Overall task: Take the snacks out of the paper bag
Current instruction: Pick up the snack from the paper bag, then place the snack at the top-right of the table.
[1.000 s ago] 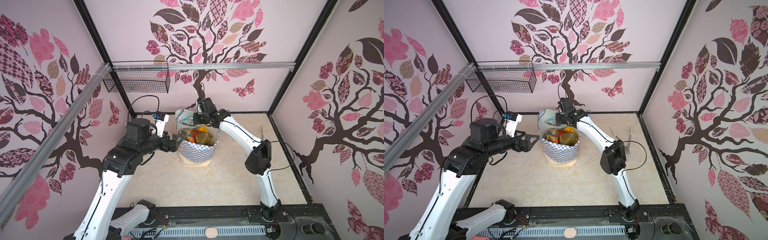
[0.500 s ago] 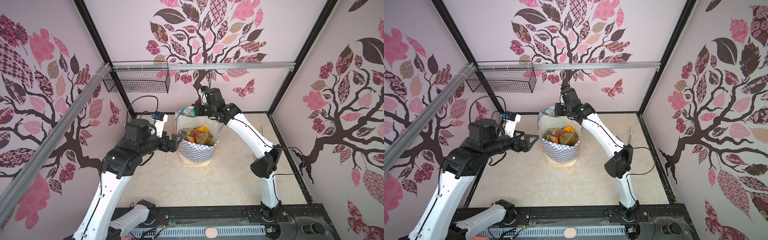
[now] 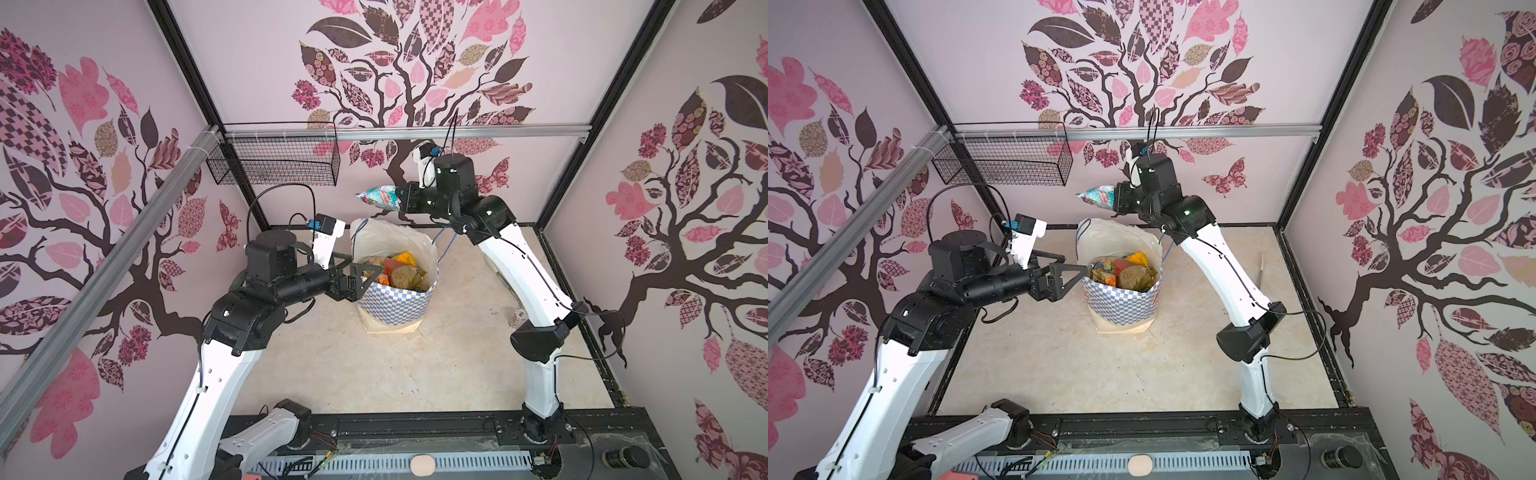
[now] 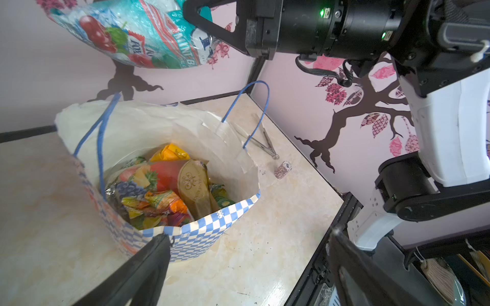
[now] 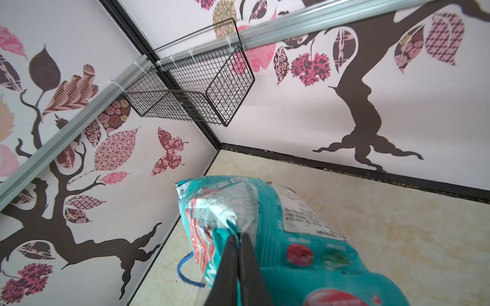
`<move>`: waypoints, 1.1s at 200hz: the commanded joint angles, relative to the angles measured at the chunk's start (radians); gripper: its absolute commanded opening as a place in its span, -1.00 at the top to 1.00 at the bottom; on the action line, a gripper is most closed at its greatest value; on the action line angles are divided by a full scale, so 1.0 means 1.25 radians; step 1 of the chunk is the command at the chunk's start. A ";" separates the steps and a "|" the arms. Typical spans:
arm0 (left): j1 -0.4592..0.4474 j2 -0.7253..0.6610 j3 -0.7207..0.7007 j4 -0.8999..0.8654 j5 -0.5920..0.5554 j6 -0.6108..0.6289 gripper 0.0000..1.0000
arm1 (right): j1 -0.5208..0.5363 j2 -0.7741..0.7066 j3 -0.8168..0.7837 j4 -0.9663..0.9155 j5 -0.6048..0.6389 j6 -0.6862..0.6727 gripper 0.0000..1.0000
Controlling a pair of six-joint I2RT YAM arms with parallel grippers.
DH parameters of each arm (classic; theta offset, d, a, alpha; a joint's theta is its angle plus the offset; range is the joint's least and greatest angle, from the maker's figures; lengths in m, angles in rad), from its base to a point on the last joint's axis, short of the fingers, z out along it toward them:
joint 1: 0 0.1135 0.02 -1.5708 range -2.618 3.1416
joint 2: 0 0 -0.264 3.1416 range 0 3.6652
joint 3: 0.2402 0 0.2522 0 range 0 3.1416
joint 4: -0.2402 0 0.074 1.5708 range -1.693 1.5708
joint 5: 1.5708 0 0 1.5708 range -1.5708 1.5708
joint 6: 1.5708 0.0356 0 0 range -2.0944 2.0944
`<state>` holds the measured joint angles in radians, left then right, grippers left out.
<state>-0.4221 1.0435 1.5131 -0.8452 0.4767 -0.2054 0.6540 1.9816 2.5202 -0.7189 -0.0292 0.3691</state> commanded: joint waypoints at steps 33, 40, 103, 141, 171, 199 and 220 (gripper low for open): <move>-0.203 0.046 0.061 -0.022 -0.088 0.095 -0.91 | -0.031 -0.157 0.029 -0.013 0.062 -0.054 1.00; -0.250 0.058 0.074 -0.041 -0.143 0.118 -0.92 | -0.047 -0.173 0.019 -0.017 0.061 -0.054 1.00; -0.406 0.129 0.095 -0.041 -0.354 0.147 -0.93 | -0.265 -0.349 -0.244 0.023 0.036 -0.023 1.00; -0.406 0.115 0.068 0.003 -0.401 0.134 -0.94 | -0.340 -0.468 -0.530 0.109 0.047 0.024 1.00; -0.406 0.122 0.072 -0.003 -0.411 0.136 -0.94 | -0.347 -0.500 -0.725 0.168 0.052 0.066 1.00; -0.406 0.111 0.054 0.001 -0.410 0.133 -0.93 | -0.349 -0.501 -0.883 0.255 0.018 0.098 1.00; -0.406 0.106 0.041 0.007 -0.406 0.128 -0.89 | -0.348 -0.477 -0.973 0.329 -0.011 0.098 1.00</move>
<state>-0.9268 1.1931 1.6024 -0.8593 -0.0242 -0.0345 0.2211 1.3880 1.3689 -0.4885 0.0017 0.4633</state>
